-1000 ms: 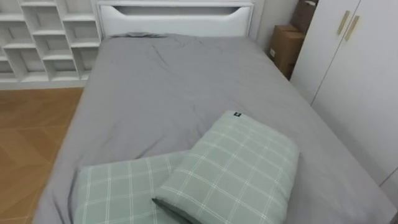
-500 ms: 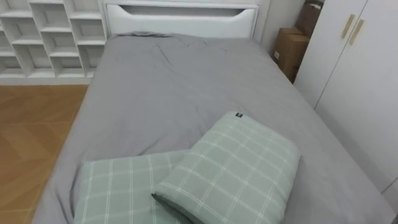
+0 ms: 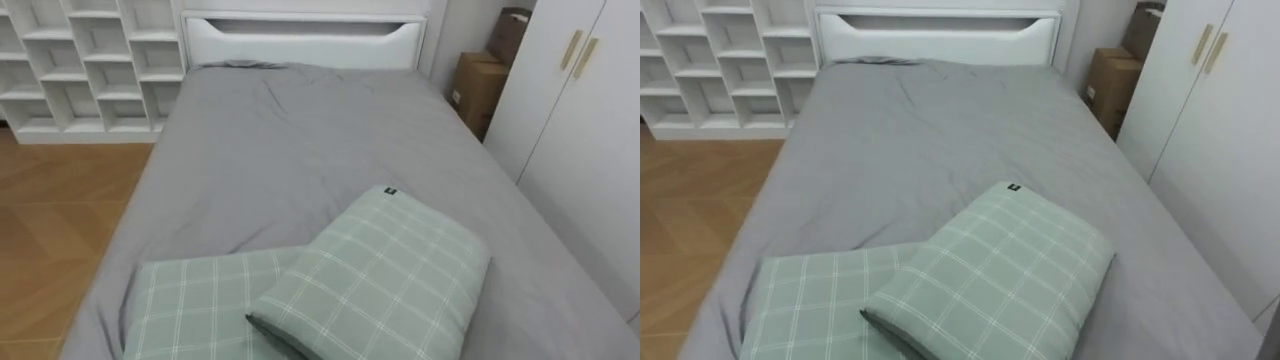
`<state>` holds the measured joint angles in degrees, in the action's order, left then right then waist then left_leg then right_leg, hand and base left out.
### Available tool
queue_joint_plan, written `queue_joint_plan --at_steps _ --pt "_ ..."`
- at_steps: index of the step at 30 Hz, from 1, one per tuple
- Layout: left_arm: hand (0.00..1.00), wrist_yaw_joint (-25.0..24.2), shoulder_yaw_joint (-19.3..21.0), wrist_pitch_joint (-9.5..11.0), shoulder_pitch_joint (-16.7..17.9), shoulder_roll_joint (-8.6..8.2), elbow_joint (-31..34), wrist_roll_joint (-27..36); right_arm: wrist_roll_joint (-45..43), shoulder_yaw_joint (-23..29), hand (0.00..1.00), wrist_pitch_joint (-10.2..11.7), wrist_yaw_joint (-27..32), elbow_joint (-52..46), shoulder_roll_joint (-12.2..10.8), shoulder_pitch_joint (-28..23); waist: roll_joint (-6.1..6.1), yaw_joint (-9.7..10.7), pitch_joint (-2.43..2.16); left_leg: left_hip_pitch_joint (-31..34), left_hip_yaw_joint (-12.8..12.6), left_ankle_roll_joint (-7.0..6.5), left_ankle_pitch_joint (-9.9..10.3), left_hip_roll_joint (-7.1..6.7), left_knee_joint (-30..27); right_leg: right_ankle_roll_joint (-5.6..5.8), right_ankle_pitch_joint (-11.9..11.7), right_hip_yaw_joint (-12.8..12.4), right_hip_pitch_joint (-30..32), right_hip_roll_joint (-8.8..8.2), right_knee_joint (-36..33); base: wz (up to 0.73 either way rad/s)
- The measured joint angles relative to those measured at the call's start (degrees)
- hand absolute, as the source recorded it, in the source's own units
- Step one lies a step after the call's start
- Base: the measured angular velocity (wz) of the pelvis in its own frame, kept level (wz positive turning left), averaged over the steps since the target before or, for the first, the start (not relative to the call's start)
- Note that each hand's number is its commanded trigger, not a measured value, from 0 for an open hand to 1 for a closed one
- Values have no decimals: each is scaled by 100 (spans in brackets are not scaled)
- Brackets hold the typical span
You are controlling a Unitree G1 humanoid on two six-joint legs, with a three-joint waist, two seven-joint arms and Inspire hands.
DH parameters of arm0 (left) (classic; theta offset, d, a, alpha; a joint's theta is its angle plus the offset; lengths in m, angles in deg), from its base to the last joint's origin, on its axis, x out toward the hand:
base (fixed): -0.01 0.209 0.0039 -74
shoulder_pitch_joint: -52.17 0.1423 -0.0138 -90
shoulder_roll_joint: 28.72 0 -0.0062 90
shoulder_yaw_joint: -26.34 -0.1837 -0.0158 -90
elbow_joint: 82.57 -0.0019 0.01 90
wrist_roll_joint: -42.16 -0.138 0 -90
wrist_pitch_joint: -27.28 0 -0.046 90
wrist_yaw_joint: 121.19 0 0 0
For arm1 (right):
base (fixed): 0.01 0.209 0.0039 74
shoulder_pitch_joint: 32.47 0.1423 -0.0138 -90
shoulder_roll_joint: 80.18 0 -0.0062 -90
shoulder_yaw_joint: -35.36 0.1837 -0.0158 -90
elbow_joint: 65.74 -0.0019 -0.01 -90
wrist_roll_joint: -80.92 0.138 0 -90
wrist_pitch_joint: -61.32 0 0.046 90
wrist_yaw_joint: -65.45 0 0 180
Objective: Hang clothes
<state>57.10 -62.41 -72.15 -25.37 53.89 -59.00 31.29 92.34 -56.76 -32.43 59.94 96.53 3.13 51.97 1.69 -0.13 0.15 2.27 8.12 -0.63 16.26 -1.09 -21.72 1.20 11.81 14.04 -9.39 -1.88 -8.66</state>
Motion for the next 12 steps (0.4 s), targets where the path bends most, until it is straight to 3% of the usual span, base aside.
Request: queue_joint_plan --at_steps 5,12 --pt "0 -125 -29 18 -182 -7 -1 -2 -12 -21 0 12 -61 -30 36 8 -43 -18 79 1 -8 6 7 10 3 -5 -4 -8 -3 6 -16 2" --pt "0 -297 -45 72 -185 -16 -3 -8 -25 -48 0 61 -96 -98 68 -9 -78 -19 77 -3 -52 9 9 29 24 -11 -8 -56 28 15 -25 -2"
